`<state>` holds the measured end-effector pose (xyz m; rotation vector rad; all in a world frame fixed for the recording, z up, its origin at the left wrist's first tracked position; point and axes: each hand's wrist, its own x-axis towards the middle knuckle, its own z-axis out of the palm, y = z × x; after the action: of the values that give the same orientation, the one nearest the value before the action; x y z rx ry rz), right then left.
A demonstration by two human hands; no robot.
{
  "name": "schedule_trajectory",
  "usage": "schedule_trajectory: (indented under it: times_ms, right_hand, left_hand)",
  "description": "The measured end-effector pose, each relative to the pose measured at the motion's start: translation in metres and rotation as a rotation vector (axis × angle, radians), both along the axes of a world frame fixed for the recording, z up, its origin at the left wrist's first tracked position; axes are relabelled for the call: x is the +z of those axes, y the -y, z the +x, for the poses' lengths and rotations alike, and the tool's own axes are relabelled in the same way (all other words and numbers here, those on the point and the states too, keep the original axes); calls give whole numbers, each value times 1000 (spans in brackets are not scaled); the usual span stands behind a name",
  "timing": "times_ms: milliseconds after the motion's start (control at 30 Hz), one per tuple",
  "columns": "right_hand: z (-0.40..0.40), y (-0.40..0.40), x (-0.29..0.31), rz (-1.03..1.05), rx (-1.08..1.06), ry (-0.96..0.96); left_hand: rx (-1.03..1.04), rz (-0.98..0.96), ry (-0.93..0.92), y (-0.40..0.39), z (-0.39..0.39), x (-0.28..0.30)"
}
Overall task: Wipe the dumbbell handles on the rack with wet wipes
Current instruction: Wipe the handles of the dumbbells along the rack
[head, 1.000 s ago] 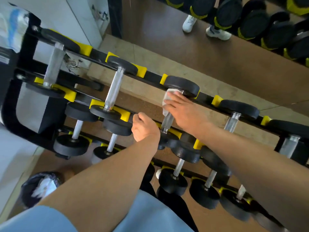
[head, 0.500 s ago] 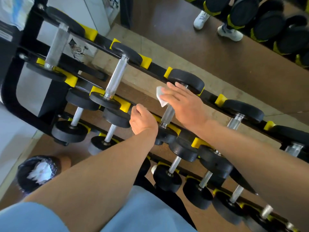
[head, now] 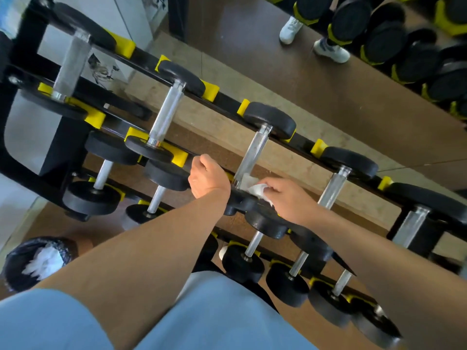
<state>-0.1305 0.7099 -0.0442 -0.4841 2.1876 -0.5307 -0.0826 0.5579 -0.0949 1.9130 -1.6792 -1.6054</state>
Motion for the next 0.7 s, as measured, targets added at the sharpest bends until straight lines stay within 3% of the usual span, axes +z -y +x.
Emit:
schedule_trajectory:
  times_ms: [100, 167, 267, 433, 467, 533, 600, 700]
  right_hand:
    - [-13, 3, -3, 81, -423, -219]
    - [-1, 25, -11, 74, -682, -136]
    - [36, 57, -25, 106, -645, 55]
    - [36, 51, 10, 34, -608, 22]
    - [30, 49, 17, -39, -710, 46]
    - [10, 51, 19, -182, -1112, 17]
    - [-12, 59, 6, -201, -1436, -65]
    - [-17, 90, -1, -233, -1407, -98]
  left_hand:
    - [-26, -7, 1, 1, 0, 1]
    - [-42, -12, 7, 1, 0, 2]
    - [-64, -14, 28, 3, -1, 4]
    - [-111, -24, 45, 6, -1, 1]
    - [-122, -29, 45, 5, -1, 2]
    - [-140, -32, 46, 3, 1, 3]
    - [-158, -31, 61, 4, 1, 6]
    - [-171, -32, 81, 5, -1, 6]
